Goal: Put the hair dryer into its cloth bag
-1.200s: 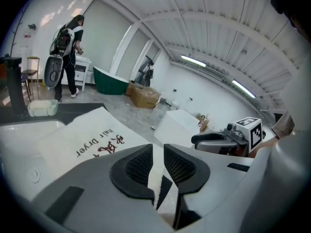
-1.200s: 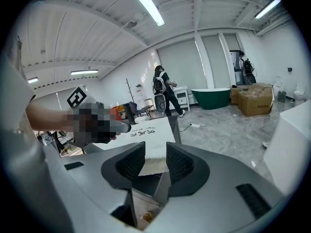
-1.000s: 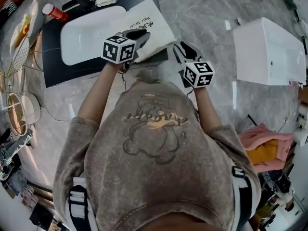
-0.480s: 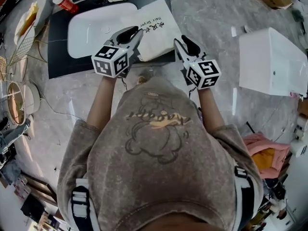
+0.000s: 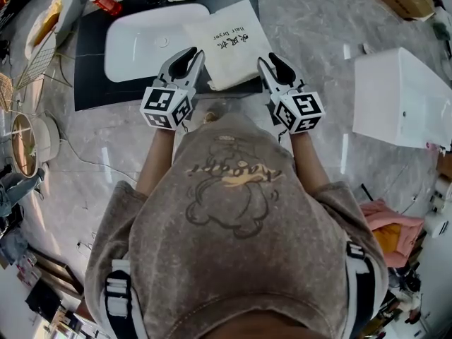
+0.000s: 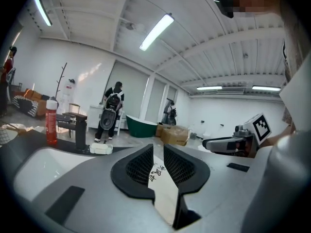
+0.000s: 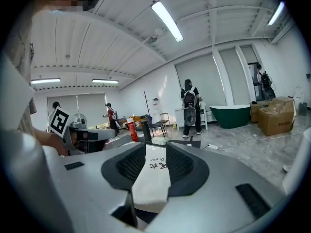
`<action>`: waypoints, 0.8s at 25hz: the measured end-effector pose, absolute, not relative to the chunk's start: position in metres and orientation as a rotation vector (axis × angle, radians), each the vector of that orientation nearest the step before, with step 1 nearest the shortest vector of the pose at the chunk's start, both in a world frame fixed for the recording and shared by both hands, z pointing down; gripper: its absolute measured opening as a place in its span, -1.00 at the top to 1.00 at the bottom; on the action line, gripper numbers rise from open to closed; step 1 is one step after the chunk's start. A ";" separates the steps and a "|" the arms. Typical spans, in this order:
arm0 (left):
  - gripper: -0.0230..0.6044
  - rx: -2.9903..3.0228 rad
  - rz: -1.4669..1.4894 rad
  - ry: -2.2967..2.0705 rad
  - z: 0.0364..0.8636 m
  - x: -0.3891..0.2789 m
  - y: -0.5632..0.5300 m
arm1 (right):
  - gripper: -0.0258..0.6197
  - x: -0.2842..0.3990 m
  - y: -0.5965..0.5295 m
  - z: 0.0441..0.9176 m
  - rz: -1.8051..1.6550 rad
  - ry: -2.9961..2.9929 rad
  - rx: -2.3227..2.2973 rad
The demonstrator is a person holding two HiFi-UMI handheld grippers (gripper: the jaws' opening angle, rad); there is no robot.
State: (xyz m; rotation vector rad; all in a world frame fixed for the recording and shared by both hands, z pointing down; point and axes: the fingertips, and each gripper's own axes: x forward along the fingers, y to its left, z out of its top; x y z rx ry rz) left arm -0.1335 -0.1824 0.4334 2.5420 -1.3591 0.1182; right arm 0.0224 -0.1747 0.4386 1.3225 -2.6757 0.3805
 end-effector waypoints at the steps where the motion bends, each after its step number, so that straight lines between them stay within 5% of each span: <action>1: 0.72 2.547 0.120 -1.364 0.435 -0.135 -0.180 | 0.57 0.022 -0.174 0.440 0.381 -2.675 1.326; 20: 0.87 2.543 0.123 -1.429 0.450 -0.136 -0.167 | 0.92 0.039 -0.162 0.453 0.363 -2.615 1.460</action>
